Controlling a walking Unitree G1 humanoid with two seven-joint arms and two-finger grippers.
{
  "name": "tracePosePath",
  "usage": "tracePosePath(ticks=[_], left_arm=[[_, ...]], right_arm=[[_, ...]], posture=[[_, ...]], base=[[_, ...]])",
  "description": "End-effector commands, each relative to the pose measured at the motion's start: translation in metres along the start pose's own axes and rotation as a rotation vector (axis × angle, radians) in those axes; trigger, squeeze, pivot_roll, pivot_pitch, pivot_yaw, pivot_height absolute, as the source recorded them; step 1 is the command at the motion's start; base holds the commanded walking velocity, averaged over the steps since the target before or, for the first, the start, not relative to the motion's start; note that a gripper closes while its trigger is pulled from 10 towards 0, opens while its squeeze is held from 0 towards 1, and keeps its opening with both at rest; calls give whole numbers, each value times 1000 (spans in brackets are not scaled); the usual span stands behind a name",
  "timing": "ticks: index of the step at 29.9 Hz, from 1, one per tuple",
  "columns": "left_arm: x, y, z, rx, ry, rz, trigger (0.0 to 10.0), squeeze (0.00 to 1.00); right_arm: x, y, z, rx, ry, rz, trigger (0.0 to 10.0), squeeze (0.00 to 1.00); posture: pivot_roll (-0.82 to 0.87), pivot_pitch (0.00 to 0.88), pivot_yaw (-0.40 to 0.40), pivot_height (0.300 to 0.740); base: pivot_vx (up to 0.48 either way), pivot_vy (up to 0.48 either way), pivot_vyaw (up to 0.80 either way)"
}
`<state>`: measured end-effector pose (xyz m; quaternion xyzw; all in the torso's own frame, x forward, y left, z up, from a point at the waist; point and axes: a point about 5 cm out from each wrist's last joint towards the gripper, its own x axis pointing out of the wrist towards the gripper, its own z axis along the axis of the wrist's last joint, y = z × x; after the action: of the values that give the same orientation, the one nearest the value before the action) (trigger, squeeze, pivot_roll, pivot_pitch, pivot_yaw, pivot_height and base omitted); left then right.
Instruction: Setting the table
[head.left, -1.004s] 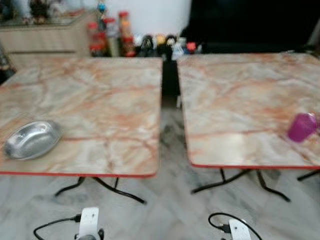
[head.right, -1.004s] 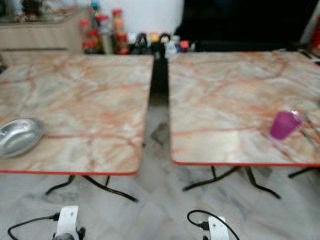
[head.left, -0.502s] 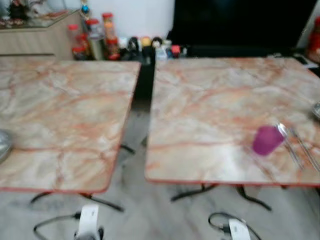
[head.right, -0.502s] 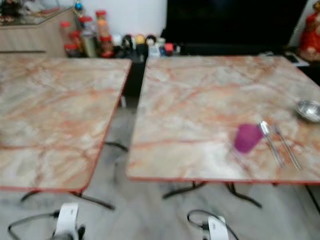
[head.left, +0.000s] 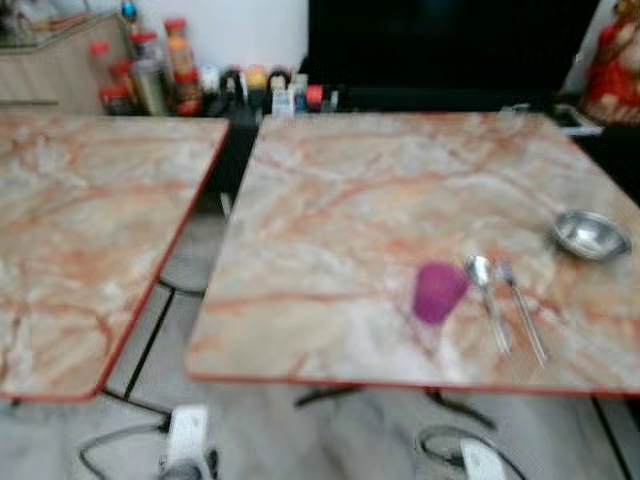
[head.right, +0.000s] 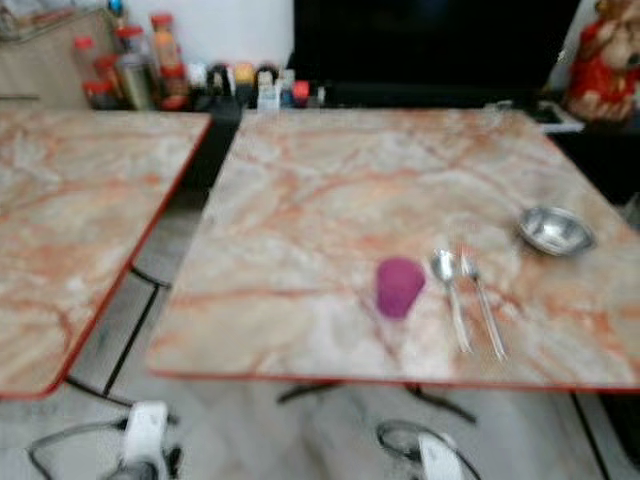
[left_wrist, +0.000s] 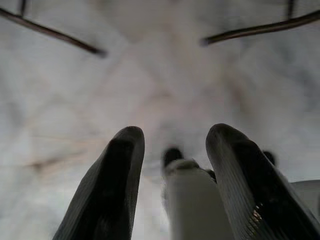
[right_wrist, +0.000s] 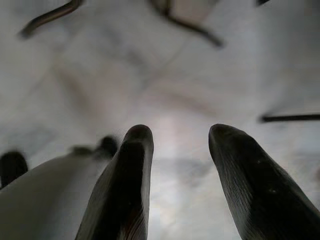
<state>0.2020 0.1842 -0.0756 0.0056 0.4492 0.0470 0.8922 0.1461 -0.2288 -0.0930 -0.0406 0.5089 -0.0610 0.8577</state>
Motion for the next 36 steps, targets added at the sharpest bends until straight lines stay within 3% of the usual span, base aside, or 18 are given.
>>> tracePosePath(ticks=[1,7,15,23,29,36], left_arm=[[-1,9,-4,-8,7,27,10000,0],[-1,2,-6,-21,13,20,10000,0],[-1,-12,-8,24,28,-33,10000,0],[-1,-17,-6,82,20,-62,10000,0],[0,2,1,85,16,-4,10000,0],[0,22,4,27,11,37,10000,0]], right_arm=[[1,6,2,-9,-7,14,10000,0],[0,-1,2,-24,-4,-2,10000,0],[-1,-13,2,-53,-8,-37,10000,0],[-1,-15,2,-6,-17,-59,10000,0],[1,0,7,10,-28,-29,10000,0],[2,19,11,29,-42,13,10000,0]], posture=[[-14,0,-28,740],[-36,0,-35,740],[-77,0,-11,740],[-63,0,33,740],[-65,0,28,740],[0,0,48,740]], base=[[0,-480,0],[0,-474,0],[0,-355,0],[0,0,0],[0,0,0],[0,0,0]])
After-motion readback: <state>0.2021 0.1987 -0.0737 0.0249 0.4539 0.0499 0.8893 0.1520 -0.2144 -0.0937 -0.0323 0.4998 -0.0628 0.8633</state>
